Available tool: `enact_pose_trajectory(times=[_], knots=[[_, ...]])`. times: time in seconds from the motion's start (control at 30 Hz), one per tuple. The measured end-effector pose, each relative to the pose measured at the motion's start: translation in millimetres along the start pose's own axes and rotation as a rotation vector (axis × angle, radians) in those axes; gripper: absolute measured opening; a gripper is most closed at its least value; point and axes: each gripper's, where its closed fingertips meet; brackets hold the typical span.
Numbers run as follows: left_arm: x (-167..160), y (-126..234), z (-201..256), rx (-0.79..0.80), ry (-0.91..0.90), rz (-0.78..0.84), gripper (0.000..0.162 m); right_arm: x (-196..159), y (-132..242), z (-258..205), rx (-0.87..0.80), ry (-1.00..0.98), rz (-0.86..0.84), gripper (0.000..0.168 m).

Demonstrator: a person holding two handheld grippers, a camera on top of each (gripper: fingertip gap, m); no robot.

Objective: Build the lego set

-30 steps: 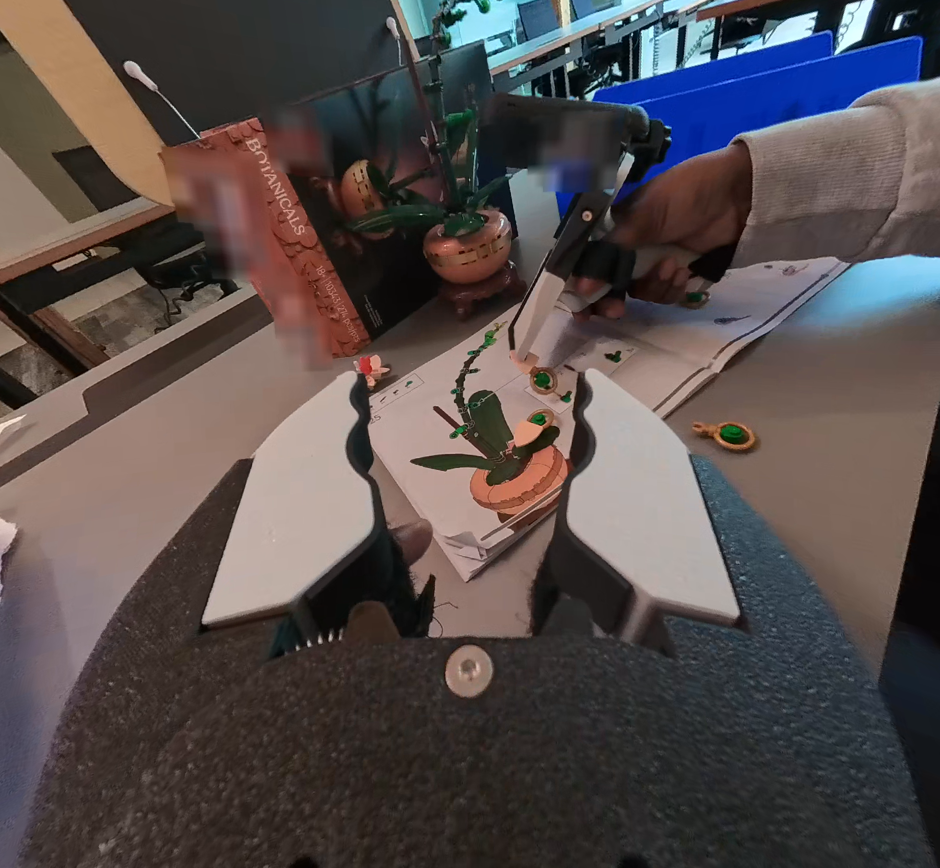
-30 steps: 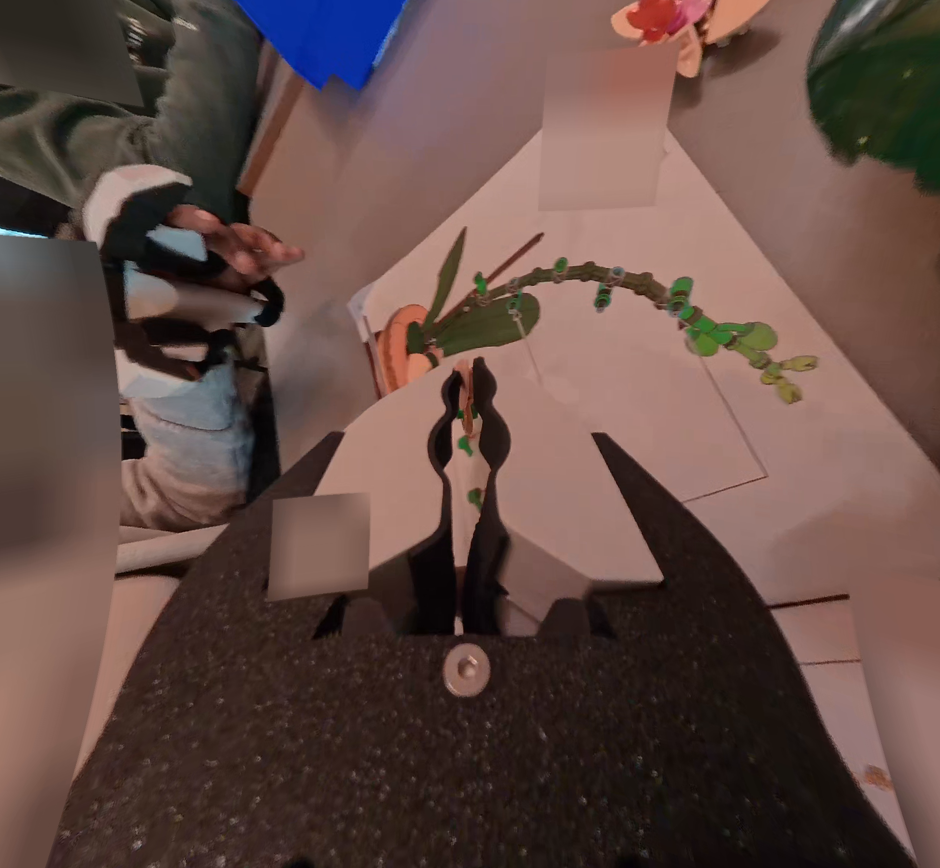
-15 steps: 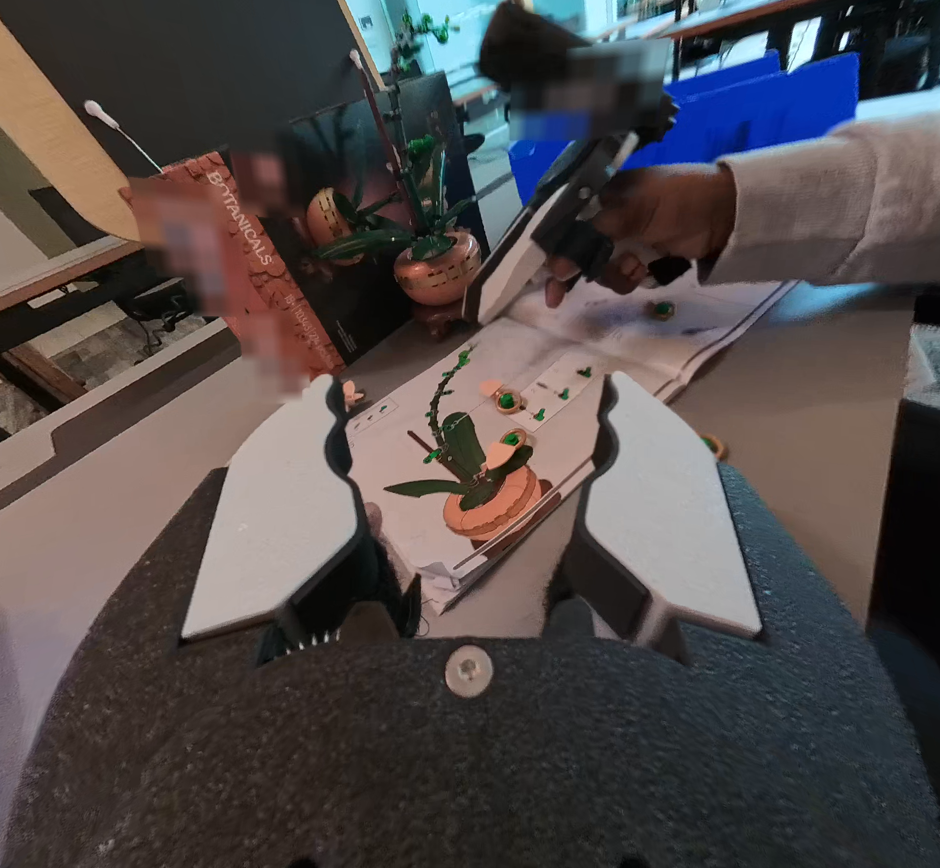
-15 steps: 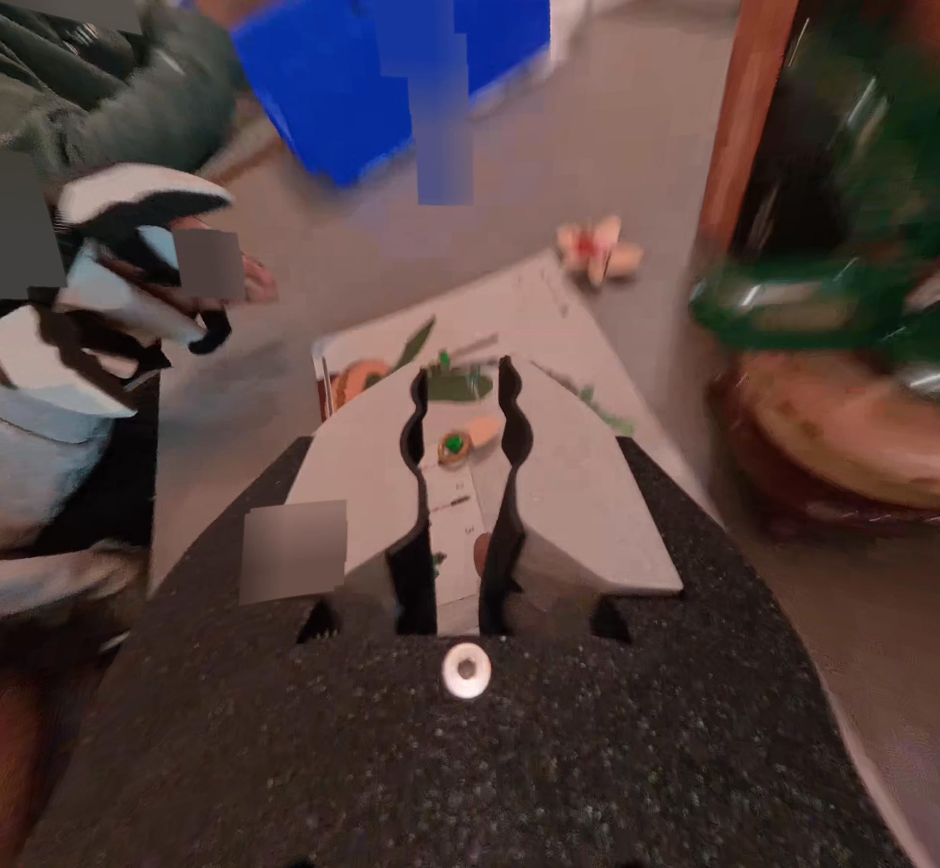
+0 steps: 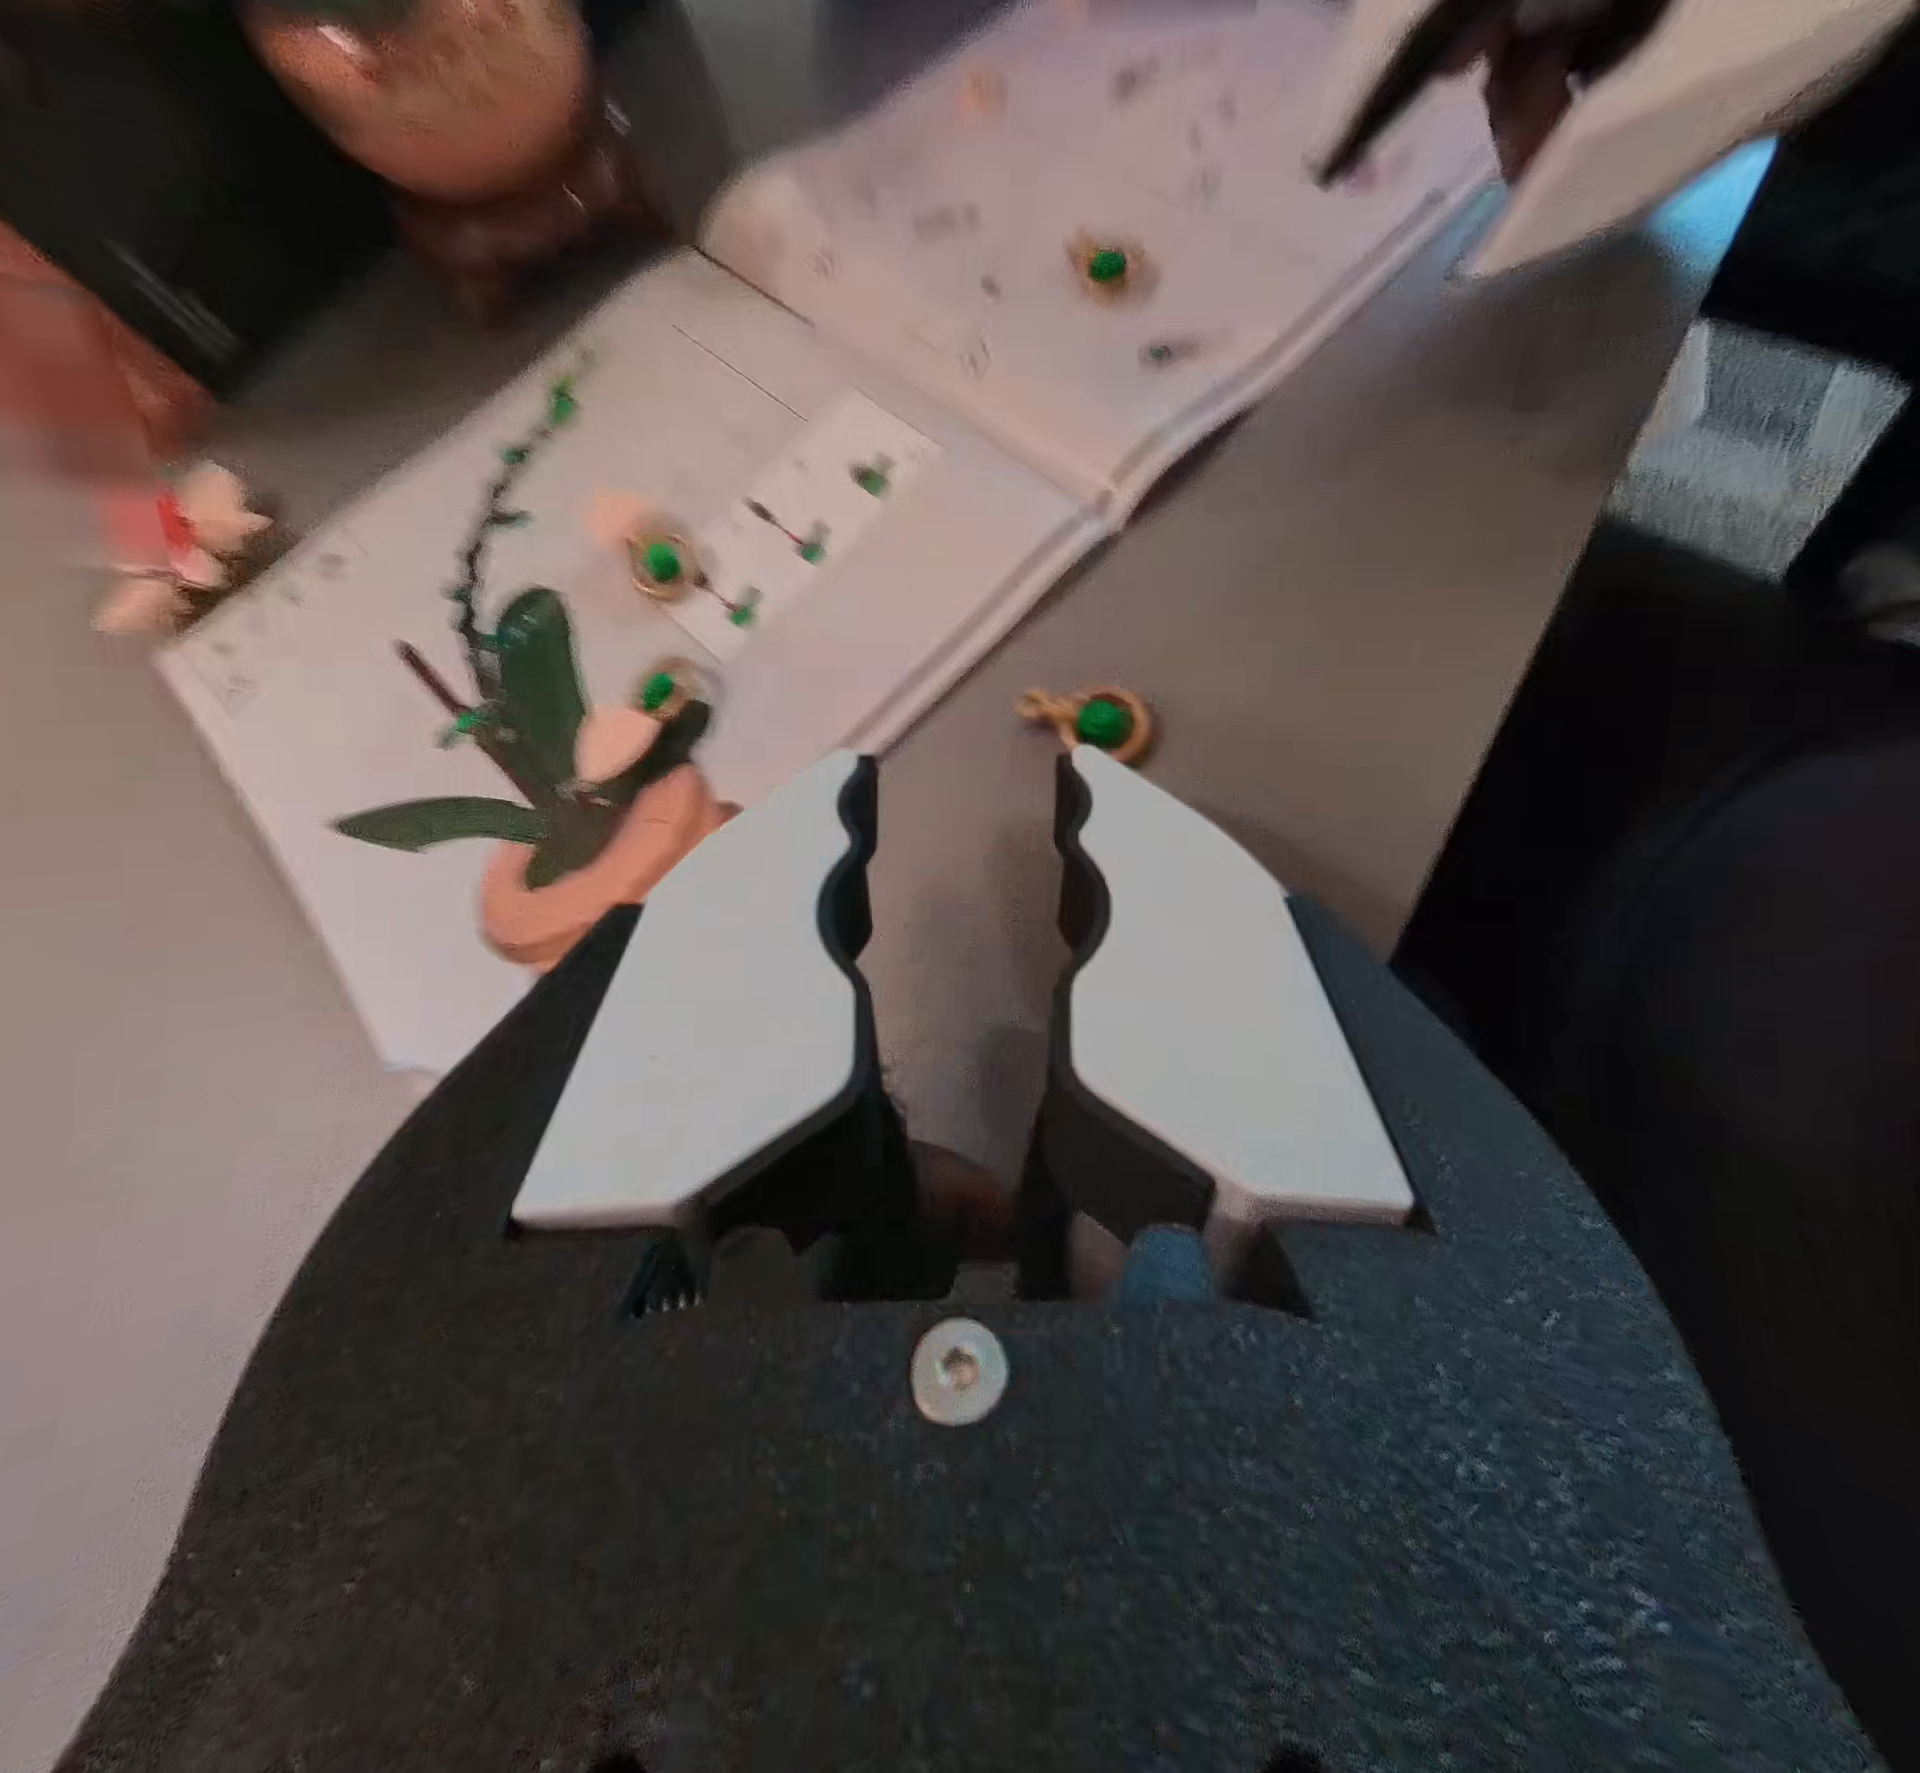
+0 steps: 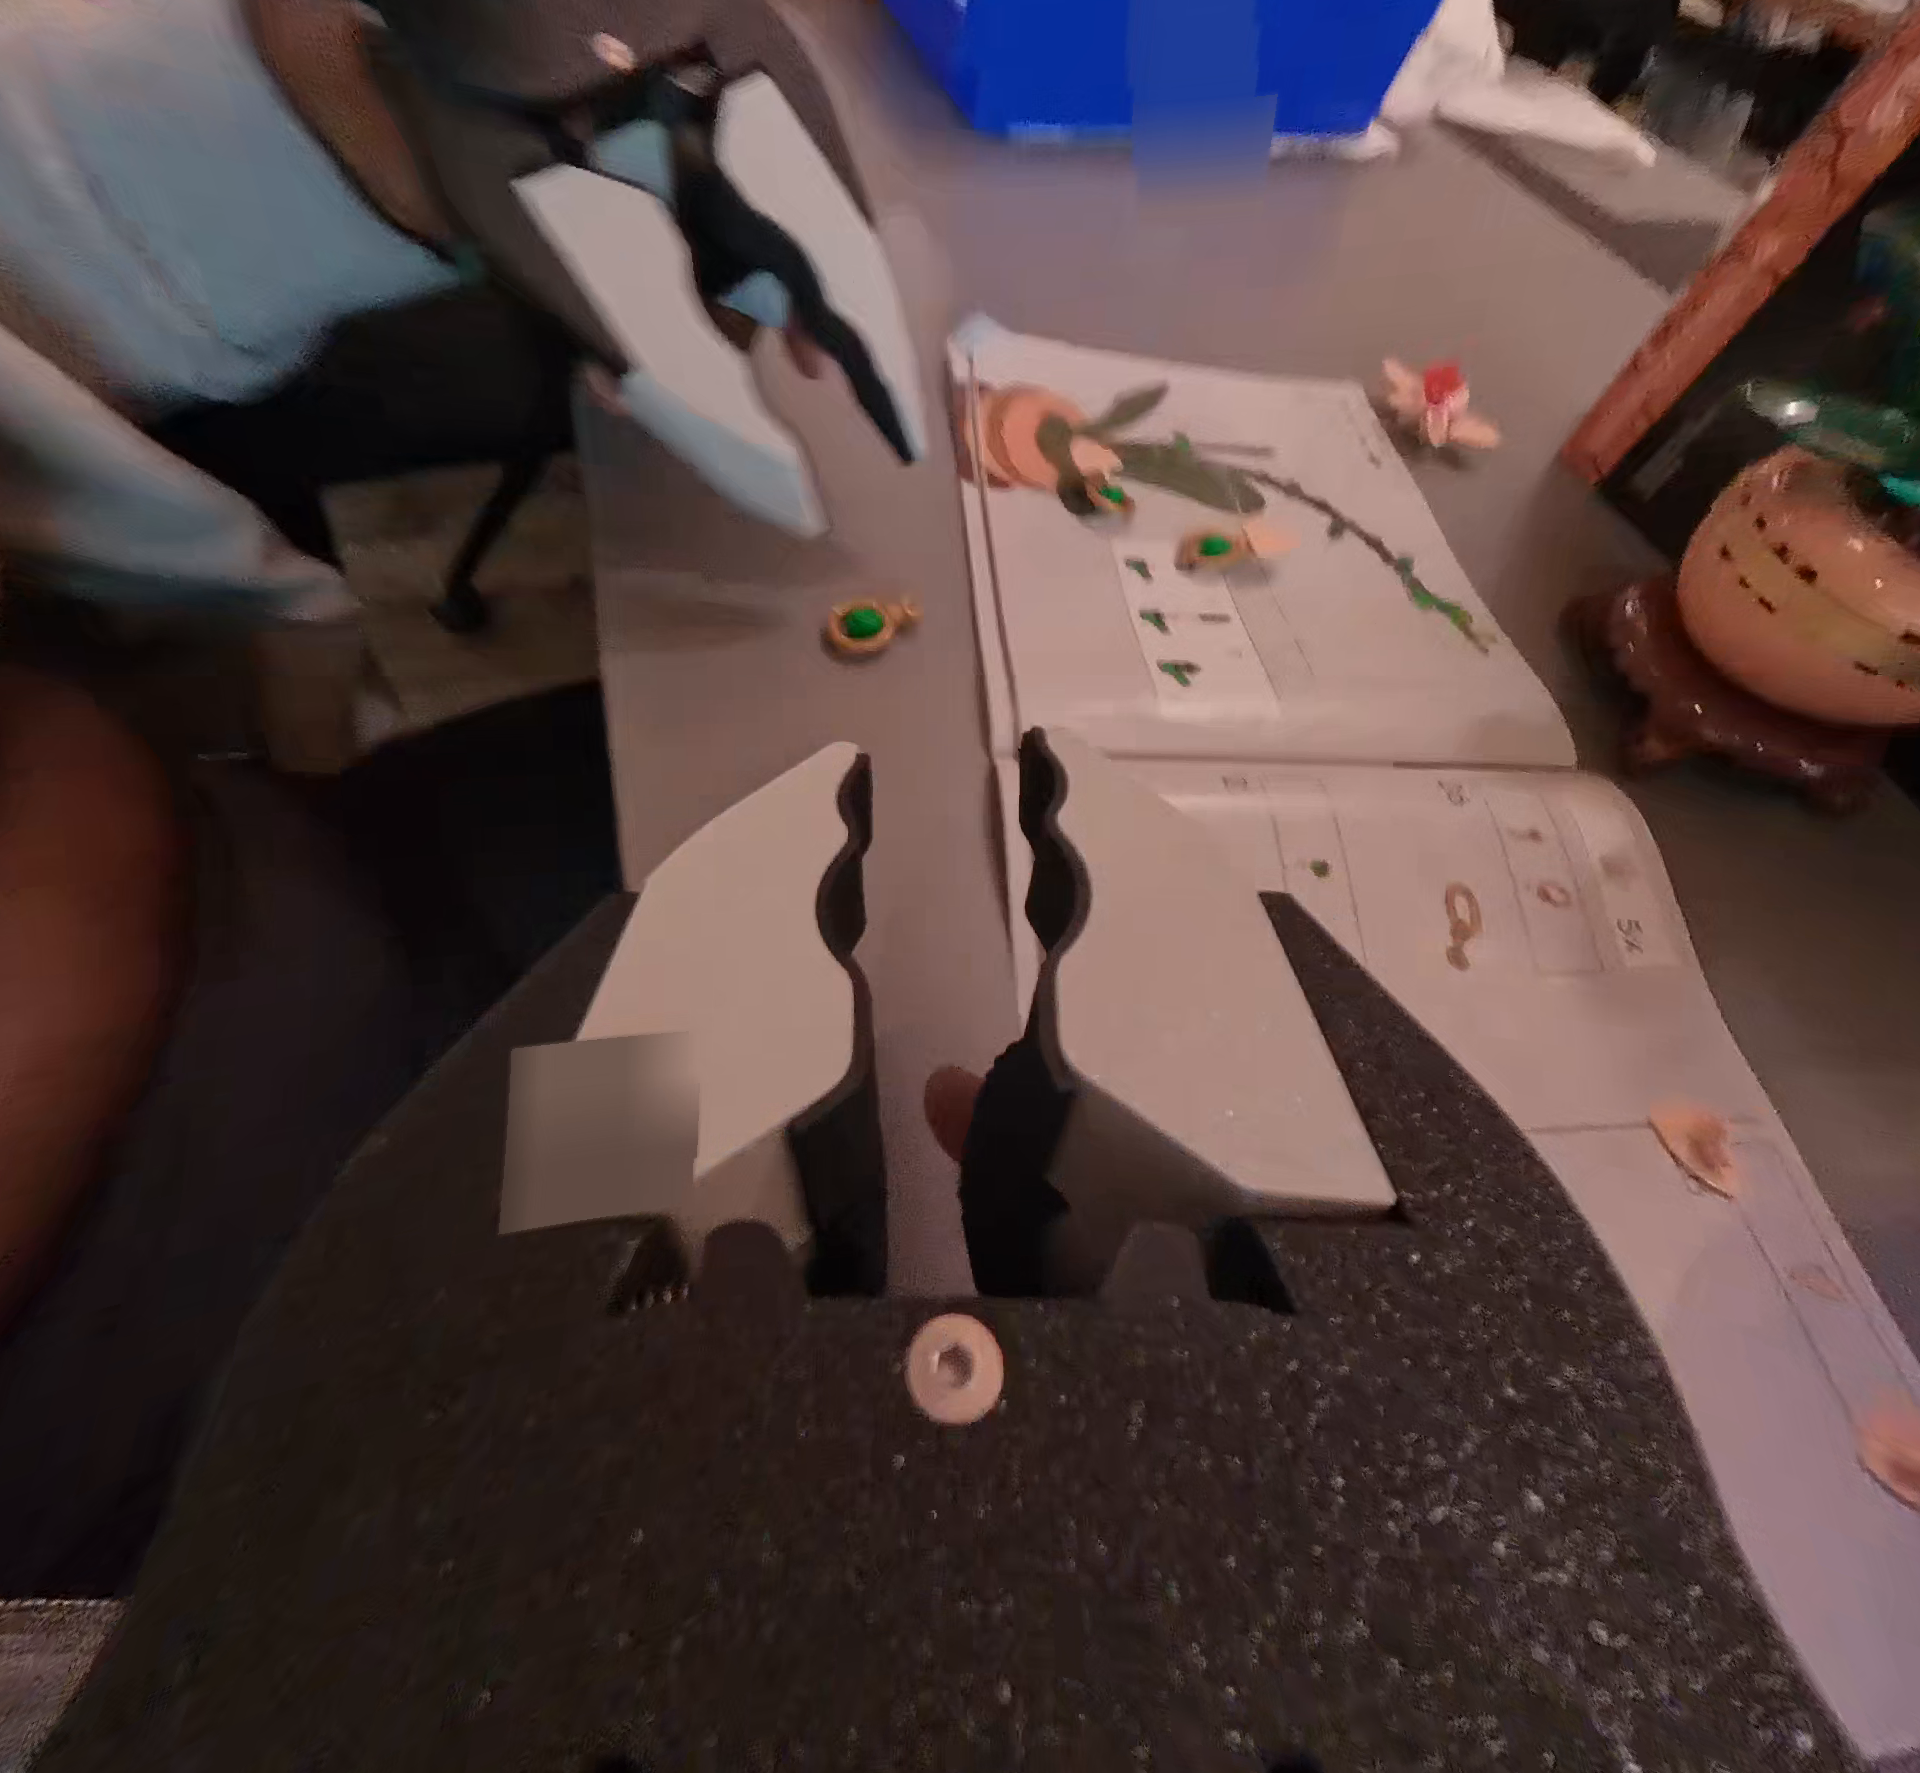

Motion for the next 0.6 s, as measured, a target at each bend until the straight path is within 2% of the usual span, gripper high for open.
enact_pose_trajectory(times=[0.1,0.2,0.3,0.43,0.5,0.6], knots=[[1,-12,25,-0.008,0.008,-0.073,0.044,-5,-14,6,0.023,0.026,-0.084,0.027],[1,-21,22,0.086,0.028,-0.133,0.043,2,-20,5,0.019,0.083,-0.1,0.027],[3,-25,19,0.081,0.062,-0.137,0.037,8,-20,2,0.019,0.094,-0.064,0.026],[2,-25,32,-0.126,-0.027,-0.118,0.02,0,-19,3,0.003,0.093,-0.078,0.026],[-2,-21,36,-0.248,-0.095,-0.098,0.018,-3,-18,-1,0.015,0.089,-0.082,0.026],[-6,-13,33,-0.277,-0.161,-0.087,0.021,-4,-17,-11,0.056,0.093,-0.064,0.026]])
Point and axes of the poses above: each gripper's, where its closed fingertips meet, y back along the fingers, x out of its top, z = x × y across the jaws, and after that the axes turned 9 degrees about -z, right-handed
